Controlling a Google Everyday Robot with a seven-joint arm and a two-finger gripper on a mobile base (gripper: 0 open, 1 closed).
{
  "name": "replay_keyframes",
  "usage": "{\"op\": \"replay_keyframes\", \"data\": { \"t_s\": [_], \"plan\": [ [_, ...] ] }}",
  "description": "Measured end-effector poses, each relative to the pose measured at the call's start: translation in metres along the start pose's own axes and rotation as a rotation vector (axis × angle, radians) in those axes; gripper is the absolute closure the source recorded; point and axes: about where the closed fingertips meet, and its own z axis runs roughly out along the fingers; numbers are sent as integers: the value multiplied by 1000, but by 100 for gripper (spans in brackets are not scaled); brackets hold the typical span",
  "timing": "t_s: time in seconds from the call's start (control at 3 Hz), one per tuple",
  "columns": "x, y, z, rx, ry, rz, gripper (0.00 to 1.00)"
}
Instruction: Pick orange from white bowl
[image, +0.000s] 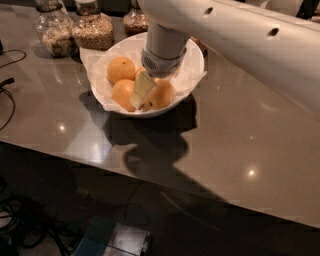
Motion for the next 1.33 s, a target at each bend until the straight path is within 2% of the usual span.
{"op": "replay_keyframes", "data": {
  "t_s": [0.33, 0.67, 1.33],
  "plan": [
    [22, -9, 6, 52, 28, -29, 19],
    [33, -12, 13, 74, 34, -44, 21],
    [11, -4, 13, 79, -40, -99, 21]
  ]
}}
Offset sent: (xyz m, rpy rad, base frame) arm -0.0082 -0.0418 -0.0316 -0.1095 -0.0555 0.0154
